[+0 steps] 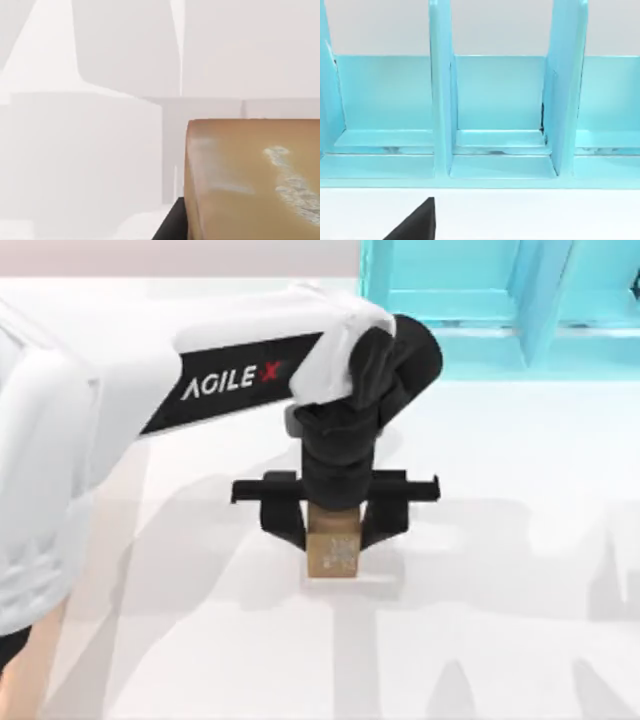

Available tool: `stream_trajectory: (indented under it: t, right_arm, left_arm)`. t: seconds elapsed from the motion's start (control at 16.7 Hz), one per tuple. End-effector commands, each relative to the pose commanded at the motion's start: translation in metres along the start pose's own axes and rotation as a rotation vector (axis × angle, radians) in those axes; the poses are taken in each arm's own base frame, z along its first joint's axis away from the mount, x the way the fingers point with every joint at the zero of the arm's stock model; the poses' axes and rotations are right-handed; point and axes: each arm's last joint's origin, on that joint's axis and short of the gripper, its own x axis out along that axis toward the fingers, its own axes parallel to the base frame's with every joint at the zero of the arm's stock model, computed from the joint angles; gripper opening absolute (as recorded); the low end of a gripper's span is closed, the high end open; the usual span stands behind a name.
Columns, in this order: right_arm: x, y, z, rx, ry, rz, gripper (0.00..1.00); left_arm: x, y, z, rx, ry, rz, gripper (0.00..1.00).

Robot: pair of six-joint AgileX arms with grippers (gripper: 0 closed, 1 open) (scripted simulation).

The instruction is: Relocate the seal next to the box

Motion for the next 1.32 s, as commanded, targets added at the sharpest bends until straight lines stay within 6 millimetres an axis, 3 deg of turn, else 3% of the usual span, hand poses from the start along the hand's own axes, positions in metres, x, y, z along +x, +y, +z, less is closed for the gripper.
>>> stream_trajectory:
  t: [0.24,0.54,0.66,0.96,1.14,1.32]
  right_arm:
    - [0.0,0.0,0.0,0.0,0.0,0.0,1.0]
    - [0.0,0.0,0.0,0.0,0.0,0.0,1.0]
    - [0.0,0.0,0.0,0.0,0.0,0.0,1.0]
    - [0.0,0.0,0.0,0.0,0.0,0.0,1.0]
    - [0.0,0.0,0.0,0.0,0.0,0.0,1.0]
    - [0.0,0.0,0.0,0.0,0.0,0.0,1.0]
  left_arm:
    - [-0.025,0.001,-0.001,-0.001,-0.001,-0.001,0.0]
    - [-0.024,0.002,0.0,0.001,0.002,0.002,0.0]
    - [-0.03,0.012,-0.002,0.002,0.005,0.004,0.0]
    - [-0.075,0.08,-0.023,0.001,0.002,0.001,0.0]
    - [-0.103,0.132,-0.054,0.0,-0.01,-0.006,0.0]
    - [-0.117,0.173,-0.088,0.0,-0.016,-0.009,0.0]
